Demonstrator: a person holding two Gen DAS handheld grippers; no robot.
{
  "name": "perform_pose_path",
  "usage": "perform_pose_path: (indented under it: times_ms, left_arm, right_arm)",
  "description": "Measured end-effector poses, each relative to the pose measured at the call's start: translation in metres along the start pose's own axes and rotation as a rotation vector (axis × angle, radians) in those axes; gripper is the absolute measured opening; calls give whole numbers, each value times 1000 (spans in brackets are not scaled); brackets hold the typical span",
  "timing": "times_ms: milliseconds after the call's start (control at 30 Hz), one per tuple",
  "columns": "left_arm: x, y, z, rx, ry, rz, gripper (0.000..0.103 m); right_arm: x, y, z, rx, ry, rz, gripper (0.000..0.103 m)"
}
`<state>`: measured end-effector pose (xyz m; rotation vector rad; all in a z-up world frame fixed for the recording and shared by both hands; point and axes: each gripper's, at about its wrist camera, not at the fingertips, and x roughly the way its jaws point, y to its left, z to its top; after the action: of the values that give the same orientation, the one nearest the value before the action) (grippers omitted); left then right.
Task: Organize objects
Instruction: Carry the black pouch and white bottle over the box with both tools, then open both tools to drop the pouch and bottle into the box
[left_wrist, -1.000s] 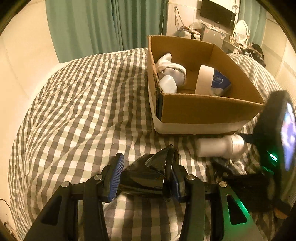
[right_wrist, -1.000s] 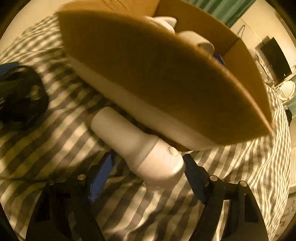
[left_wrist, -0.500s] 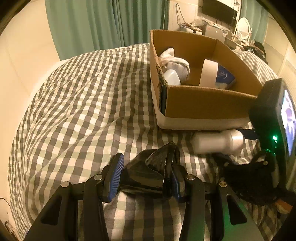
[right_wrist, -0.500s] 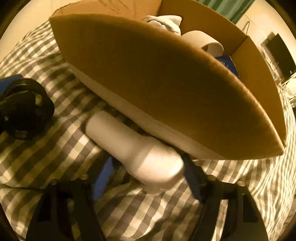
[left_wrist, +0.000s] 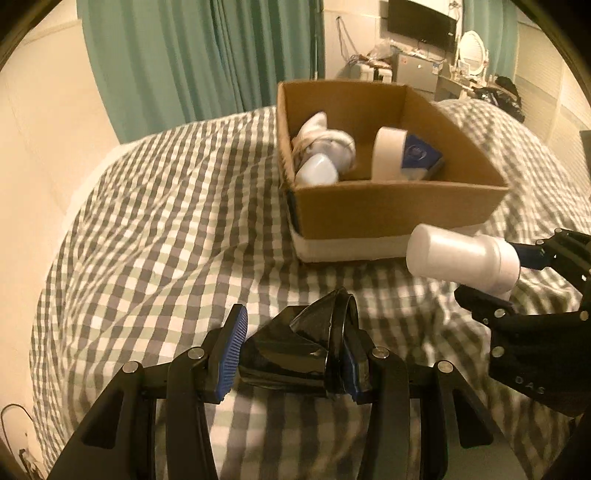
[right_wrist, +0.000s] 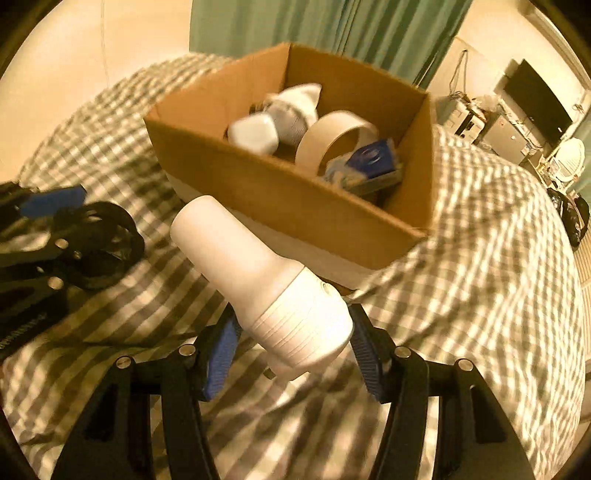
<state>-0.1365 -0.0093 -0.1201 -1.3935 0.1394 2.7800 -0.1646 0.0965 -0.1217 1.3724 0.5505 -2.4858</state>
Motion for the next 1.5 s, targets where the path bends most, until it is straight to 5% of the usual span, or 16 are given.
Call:
perform_pose_path:
  times_ms: [300,700,867,1167,1500]
  left_arm:
    - [-62,-9,22,13,-125,-39,47]
    - [-73,-10,100,41,-206,-33,47]
    - [-44,-9,130,53,-199,-40,47]
    - [42,-6,160,55,-104,-82,47]
    - [85,-10,164,83,-94,-134,47]
  right_arm:
    - [-76,-17,-9,29,-132,-13,58]
    - [-118,-41,58,19,-221,-63,58]
    - [-98,-54,93,40,-209,-40,58]
    - [-2,-79,143,126,-106,19,58]
    - [63,-74,159,122,-64,-19,60]
